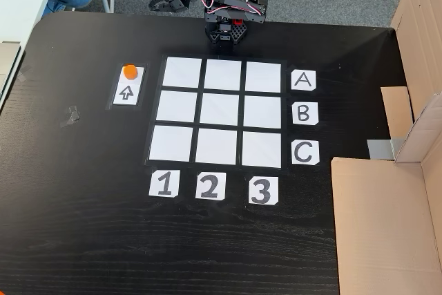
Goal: Pick up the round, orange token and place it in the grid on square B3.
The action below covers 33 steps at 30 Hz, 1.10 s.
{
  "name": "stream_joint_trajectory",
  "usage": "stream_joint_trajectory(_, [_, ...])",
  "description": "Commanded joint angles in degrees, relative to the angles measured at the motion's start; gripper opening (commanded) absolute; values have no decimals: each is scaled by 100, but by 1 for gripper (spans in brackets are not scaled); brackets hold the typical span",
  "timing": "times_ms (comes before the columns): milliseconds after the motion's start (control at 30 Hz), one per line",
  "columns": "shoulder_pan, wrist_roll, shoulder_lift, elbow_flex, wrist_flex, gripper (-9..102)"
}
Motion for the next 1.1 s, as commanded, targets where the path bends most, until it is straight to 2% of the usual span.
stream_joint_trajectory(0, [-114, 237, 18, 18, -97, -1])
stream_joint_trajectory(867, [-114, 220, 18, 0, -167, -1])
stream_joint_trajectory(1067, [-369, 220, -466, -1151, 721, -1])
